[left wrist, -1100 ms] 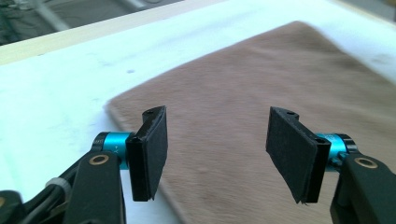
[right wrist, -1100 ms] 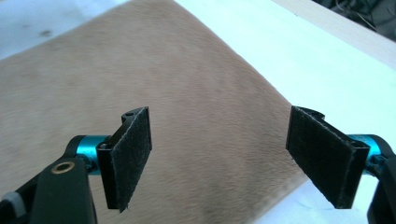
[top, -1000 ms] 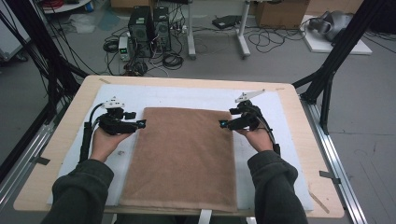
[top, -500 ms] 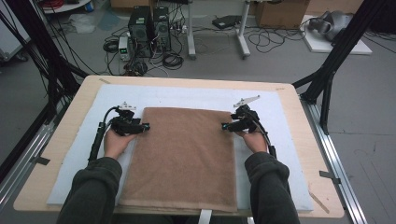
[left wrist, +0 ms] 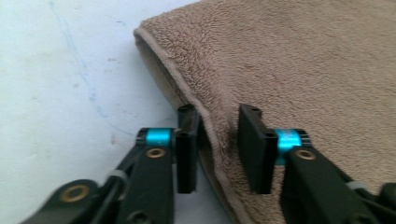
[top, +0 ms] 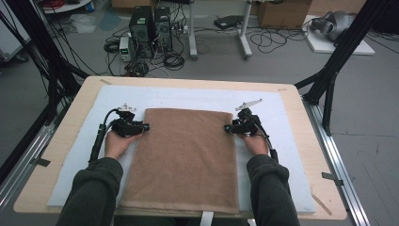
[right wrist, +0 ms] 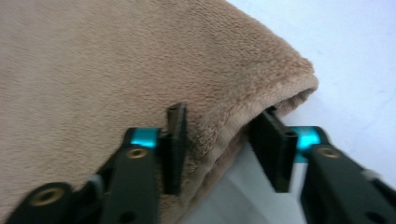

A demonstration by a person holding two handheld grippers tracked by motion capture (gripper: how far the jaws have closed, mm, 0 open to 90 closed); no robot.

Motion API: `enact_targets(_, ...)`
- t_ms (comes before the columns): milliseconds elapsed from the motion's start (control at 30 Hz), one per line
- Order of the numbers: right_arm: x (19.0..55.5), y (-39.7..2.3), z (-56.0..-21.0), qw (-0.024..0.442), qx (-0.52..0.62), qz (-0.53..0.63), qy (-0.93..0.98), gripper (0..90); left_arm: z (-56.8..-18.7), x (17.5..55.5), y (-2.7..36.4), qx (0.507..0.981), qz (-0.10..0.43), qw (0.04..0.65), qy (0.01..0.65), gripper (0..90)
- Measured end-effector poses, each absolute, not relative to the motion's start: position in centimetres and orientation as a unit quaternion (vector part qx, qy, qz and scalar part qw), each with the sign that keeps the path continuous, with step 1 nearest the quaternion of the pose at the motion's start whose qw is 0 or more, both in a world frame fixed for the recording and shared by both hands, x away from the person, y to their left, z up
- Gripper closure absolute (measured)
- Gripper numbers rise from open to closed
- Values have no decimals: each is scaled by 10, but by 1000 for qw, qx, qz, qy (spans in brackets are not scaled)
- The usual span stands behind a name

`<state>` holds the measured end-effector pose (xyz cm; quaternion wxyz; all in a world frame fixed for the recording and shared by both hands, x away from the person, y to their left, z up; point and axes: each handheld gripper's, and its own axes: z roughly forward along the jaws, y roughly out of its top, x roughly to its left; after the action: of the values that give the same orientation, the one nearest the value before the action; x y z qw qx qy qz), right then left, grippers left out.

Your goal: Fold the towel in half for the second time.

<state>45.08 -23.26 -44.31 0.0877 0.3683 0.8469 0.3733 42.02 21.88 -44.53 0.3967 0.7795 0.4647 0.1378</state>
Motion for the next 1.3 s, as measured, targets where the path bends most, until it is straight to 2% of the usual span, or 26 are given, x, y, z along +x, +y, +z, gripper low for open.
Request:
enact_targets(67, 452, -236, -444, 71, 376, 385, 840, 659, -446, 421, 219, 777, 124, 403, 467, 769)
enact_targets(133, 454, -237, -445, 41, 370, 396, 840, 808, -446, 421, 219, 777, 121, 404, 467, 803)
enact_targets(300, 455, -235, -443, 34, 367, 396, 841, 817, -445, 421, 220, 777, 118, 405, 467, 833)
enact_targets(467, 457, -241, -434, 54, 371, 411, 831, 825, -436, 424, 219, 759, 140, 422, 475, 841)
enact_targets(767, 468, -237, -374, 102, 349, 430, 826, 826, -392, 431, 229, 728, 173, 475, 463, 840)
enact_targets(900, 461, -237, -354, 87, 328, 450, 826, 825, -385, 422, 239, 735, 165, 478, 451, 839)
enact_targets(1033, 442, -233, -350, 55, 312, 450, 835, 818, -383, 402, 241, 760, 167, 459, 430, 838)
enact_targets(1100, 429, -234, -355, 30, 309, 445, 840, 817, -387, 388, 243, 766, 152, 460, 422, 838)
enact_targets(1300, 397, -242, -386, -2, 312, 432, 846, 810, -407, 349, 245, 785, 127, 458, 397, 837)
